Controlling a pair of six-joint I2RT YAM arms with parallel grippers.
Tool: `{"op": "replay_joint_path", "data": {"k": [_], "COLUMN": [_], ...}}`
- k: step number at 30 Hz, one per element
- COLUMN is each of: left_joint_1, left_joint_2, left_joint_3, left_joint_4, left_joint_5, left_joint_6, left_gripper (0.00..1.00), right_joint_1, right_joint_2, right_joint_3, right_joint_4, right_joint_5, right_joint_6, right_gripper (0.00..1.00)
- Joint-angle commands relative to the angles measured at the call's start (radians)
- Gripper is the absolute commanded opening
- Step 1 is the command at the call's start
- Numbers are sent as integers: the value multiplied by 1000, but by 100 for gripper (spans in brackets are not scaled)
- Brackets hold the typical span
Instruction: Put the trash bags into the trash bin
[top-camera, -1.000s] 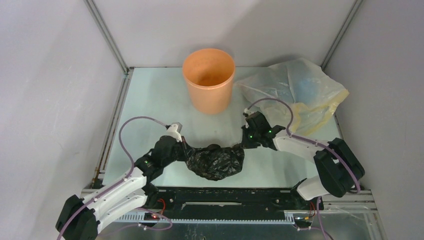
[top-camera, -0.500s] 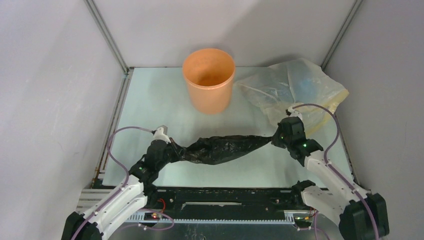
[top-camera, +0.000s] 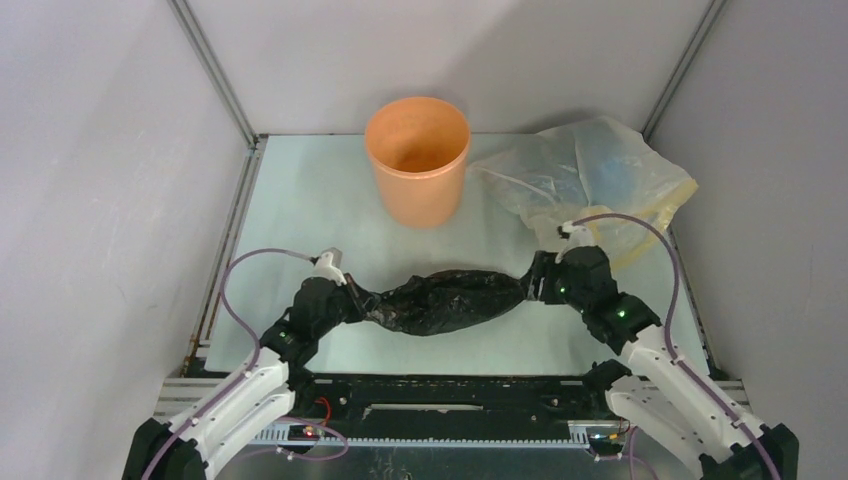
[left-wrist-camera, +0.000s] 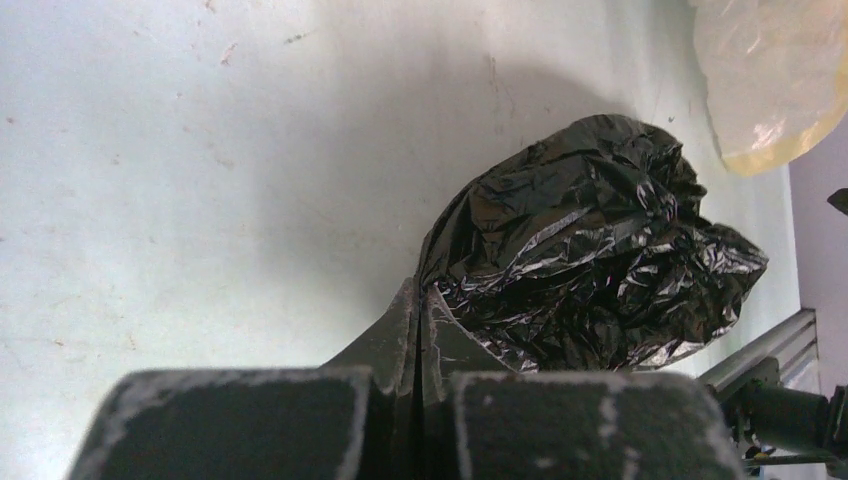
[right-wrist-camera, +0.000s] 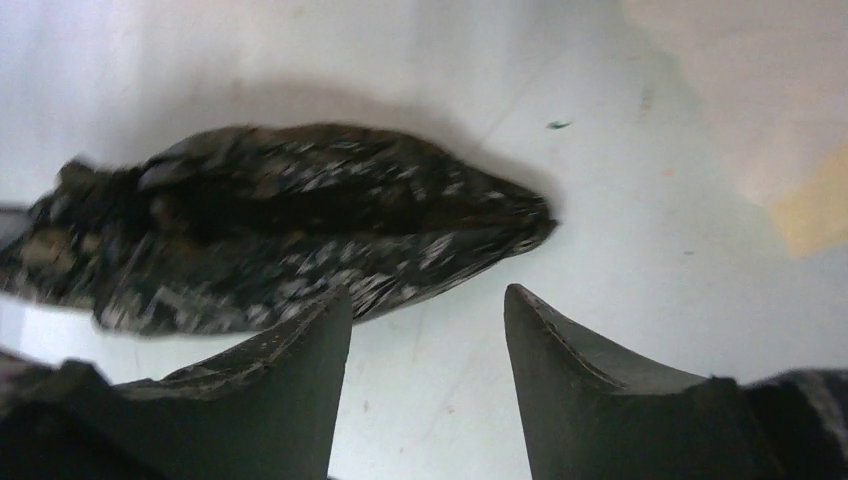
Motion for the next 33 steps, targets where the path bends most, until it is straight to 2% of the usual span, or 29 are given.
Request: {"op": "replay_joint_path", "data": {"k": [1,5,10,18,24,26,30,33], "left_joint_1": [7,6,6,5,7,5,6,6], "left_joint_2": [54,94,83,41,44,46,46,47], "left_joint_3": [4,7,0,-13,-10,-10,-13,-13], "left_joint_4": [85,110,113,99,92,91,86,77], "left_joint_5": [72,101,105,90,86,83,72,59], "left_joint_6": [55,65,71,72,79,80,81,79], "left_gripper": [0,0,0,0,0,0,0,0], "right_joint_1": [212,398,515,533,529,527,528,527], "right_joint_2": [2,131,357,633,736,749,729,669], "right_joint_3": [90,185,337,491,514,514,513,495], "right_joint_4": [-23,34,52,41,35,25,5,3], "right_joint_5": [65,46,50,12,-19,-16,13,57], "right_joint_6": [-58,-147,-224,-253,-253,-249,-236,-218], "right_gripper": [59,55,56,65,62,54,16,5]}}
